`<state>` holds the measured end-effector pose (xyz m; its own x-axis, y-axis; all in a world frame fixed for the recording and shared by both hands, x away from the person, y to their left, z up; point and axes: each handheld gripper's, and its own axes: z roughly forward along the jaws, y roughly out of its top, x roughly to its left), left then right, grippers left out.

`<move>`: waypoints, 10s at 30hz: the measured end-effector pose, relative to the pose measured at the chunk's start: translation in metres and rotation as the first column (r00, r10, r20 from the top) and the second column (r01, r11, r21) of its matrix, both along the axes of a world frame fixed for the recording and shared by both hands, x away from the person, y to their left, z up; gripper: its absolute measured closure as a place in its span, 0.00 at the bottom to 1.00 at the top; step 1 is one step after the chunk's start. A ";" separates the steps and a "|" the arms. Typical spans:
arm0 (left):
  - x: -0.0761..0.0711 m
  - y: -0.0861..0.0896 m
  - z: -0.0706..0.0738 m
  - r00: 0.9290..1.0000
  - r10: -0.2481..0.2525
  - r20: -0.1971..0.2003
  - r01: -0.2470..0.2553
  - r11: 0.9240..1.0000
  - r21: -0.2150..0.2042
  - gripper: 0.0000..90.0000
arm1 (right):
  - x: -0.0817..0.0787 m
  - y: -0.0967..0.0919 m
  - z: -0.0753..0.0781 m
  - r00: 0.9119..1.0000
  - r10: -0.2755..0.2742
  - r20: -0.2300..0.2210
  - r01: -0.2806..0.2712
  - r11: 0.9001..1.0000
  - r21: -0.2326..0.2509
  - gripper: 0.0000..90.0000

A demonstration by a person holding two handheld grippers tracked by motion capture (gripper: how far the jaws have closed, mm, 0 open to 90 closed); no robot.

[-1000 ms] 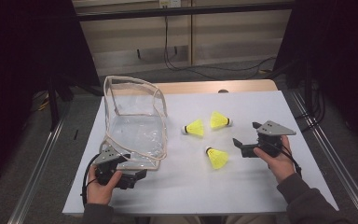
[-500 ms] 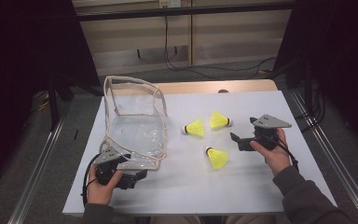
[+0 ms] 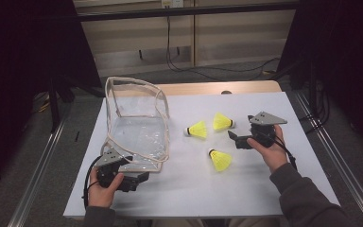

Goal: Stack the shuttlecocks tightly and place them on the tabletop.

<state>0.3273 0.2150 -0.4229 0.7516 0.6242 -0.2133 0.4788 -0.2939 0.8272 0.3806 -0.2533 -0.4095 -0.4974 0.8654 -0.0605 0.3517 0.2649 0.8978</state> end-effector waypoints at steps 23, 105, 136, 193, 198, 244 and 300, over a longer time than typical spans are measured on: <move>0.000 0.000 0.000 1.000 -0.005 0.001 0.005 1.000 -0.002 0.04 | 0.024 0.012 0.004 0.999 -0.034 -0.011 0.034 0.999 -0.033 0.04; 0.001 -0.002 0.000 1.000 -0.009 -0.003 0.009 1.000 -0.001 0.04 | 0.084 0.047 -0.011 0.989 -0.065 -0.132 0.050 0.993 -0.109 0.24; 0.001 0.000 0.000 1.000 -0.003 0.000 0.003 1.000 -0.010 0.04 | 0.082 0.042 -0.023 0.975 -0.013 -0.223 -0.016 0.992 -0.128 0.73; -0.001 -0.002 0.002 1.000 -0.001 0.011 0.001 1.000 -0.007 0.04 | 0.057 0.007 -0.004 0.982 -0.026 -0.186 0.020 0.999 -0.036 0.92; -0.001 -0.002 0.002 1.000 -0.002 0.011 0.002 1.000 -0.009 0.04 | 0.056 -0.003 -0.004 0.982 -0.083 -0.172 0.074 0.995 -0.060 0.80; -0.001 -0.002 0.002 1.000 -0.002 0.011 0.003 1.000 -0.010 0.04 | 0.045 -0.021 -0.015 0.974 -0.125 -0.188 0.111 0.990 -0.088 1.00; -0.001 -0.002 0.003 1.000 -0.003 0.017 0.003 1.000 -0.008 0.04 | 0.033 -0.031 -0.029 0.969 -0.137 -0.208 0.132 0.990 -0.041 1.00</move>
